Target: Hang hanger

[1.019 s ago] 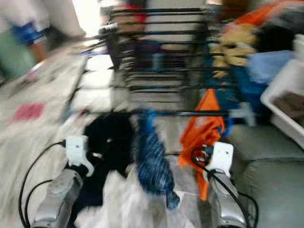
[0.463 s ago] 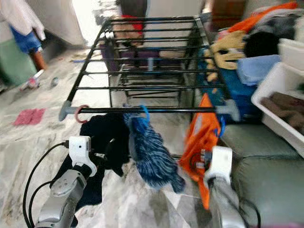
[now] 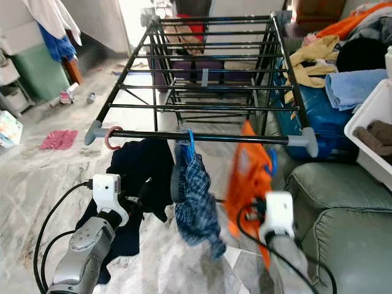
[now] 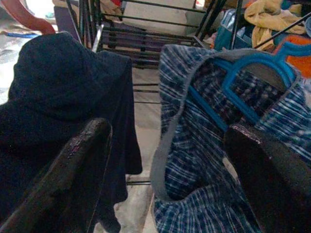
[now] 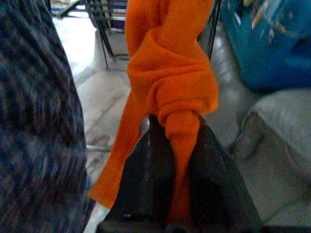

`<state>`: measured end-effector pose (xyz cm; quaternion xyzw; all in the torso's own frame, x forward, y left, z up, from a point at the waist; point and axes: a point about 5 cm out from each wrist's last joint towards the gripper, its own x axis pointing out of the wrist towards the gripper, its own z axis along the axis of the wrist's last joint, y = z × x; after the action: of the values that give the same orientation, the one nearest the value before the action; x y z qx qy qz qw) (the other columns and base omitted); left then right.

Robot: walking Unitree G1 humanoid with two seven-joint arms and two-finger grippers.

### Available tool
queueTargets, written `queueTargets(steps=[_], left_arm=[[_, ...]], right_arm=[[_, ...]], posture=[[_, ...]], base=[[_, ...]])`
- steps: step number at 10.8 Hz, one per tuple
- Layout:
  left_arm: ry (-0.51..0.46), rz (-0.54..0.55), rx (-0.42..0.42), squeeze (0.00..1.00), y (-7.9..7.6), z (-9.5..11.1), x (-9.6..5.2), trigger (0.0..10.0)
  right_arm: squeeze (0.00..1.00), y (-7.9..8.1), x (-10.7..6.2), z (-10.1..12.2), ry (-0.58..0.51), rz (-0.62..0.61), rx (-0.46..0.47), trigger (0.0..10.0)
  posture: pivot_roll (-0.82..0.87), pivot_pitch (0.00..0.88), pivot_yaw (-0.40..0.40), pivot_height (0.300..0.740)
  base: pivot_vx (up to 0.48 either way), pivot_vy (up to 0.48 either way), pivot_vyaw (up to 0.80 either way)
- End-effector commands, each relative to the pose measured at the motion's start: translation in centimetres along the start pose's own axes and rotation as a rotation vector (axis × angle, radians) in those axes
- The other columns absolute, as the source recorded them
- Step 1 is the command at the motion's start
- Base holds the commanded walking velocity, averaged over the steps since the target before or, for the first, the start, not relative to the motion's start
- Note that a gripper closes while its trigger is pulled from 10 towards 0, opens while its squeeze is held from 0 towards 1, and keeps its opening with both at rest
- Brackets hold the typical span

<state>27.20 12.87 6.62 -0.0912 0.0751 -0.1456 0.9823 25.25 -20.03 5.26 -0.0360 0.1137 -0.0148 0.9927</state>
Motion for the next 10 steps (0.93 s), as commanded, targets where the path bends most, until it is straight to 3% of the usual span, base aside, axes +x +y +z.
queueTargets(steps=[1,4,6,7,9,10], left_arm=[[-0.002,-0.003,0.003,0.00,0.2,0.3,0.1,10.0],[0.001,0.002,0.003,0.00,0.3,0.3,0.2,10.0],[0.011,-0.003,0.007,0.00,0.3,0.2,0.3,10.0],[0.019,-0.008,0.008,0.00,0.2,0.1,0.3,10.0],[0.027,-0.009,0.009,0.00,0.2,0.0,0.3,10.0],[0.039,-0.012,0.009,0.00,0.2,-0.1,0.3,10.0]], right_arm=[[0.00,0.0,0.6,1.8,-0.080,-0.001,-0.020,10.0],[0.00,-1.0,2.4,3.6,-0.135,-0.061,-0.005,10.0],[0.00,-2.2,3.8,3.7,-0.064,-0.125,0.062,10.0],[0.00,-3.6,4.5,3.8,-0.028,-0.189,0.110,10.0],[0.00,-4.7,5.0,3.8,0.010,-0.233,0.122,10.0],[0.00,-5.4,5.3,2.8,0.098,-0.266,0.166,10.0]], posture=[[-0.05,0.000,0.057,0.740],[-0.04,0.000,0.056,0.740],[-0.04,0.000,0.057,0.740],[-0.03,0.000,0.057,0.740],[-0.03,0.000,0.058,0.740],[-0.03,0.000,0.059,0.740]], base=[[0.000,0.000,0.00],[0.000,0.000,0.00],[0.000,0.000,0.00],[0.000,0.000,0.00],[0.000,0.000,0.00],[0.000,0.000,0.00]])
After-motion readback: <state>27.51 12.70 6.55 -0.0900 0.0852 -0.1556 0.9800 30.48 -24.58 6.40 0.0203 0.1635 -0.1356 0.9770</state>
